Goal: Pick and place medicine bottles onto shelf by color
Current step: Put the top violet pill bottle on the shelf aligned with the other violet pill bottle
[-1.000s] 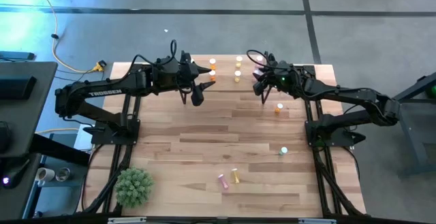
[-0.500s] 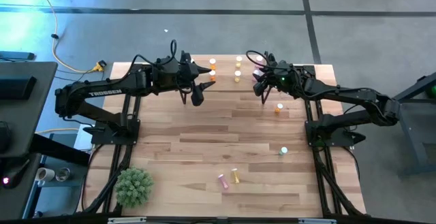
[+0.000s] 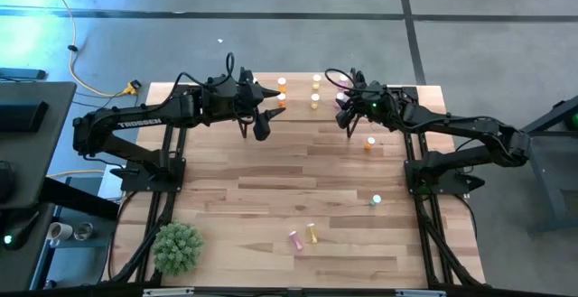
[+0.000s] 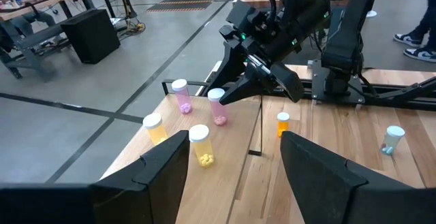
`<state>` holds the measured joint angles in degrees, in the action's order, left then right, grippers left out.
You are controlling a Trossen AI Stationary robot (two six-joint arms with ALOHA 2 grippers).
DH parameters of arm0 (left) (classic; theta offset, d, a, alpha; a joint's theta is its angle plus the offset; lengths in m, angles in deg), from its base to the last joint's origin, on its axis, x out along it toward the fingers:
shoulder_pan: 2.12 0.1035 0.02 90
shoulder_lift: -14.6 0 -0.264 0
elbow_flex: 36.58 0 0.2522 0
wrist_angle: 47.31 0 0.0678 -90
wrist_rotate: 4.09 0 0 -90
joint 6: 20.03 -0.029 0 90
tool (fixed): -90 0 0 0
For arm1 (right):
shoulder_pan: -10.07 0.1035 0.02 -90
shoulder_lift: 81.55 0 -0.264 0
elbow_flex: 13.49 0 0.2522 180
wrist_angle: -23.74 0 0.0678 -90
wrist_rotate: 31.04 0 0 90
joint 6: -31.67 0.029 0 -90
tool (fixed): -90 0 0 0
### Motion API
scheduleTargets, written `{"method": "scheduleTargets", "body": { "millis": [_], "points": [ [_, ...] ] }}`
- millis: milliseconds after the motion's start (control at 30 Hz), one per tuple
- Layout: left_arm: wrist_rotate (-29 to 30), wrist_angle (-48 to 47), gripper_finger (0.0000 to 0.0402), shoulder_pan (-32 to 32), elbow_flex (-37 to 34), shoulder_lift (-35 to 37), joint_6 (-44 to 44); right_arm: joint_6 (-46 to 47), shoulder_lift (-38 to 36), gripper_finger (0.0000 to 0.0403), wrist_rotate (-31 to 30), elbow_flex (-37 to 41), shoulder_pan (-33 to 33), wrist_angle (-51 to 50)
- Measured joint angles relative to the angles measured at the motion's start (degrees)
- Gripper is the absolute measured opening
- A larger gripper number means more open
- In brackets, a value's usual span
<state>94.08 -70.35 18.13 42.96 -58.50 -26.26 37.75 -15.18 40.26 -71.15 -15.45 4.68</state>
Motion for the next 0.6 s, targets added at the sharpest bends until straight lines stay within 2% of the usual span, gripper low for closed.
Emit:
{"method": "scheduleTargets", "body": {
  "millis": [133,400,600],
  "points": [
    [0.0,0.0,0.0218,0.0,0.0,0.0,0.0,0.3,0.0,0.0171,0.0,0.0,0.0,0.0],
    [0.0,0.0,0.0218,0.0,0.0,0.0,0.0,-0.1,0.0,0.0117,0.9,0.0,0.0,0.0],
    [0.0,0.0,0.0218,0.0,0.0,0.0,0.0,-0.1,0.0,0.0108,1.1,0.0,0.0,0.0]
  ]
}}
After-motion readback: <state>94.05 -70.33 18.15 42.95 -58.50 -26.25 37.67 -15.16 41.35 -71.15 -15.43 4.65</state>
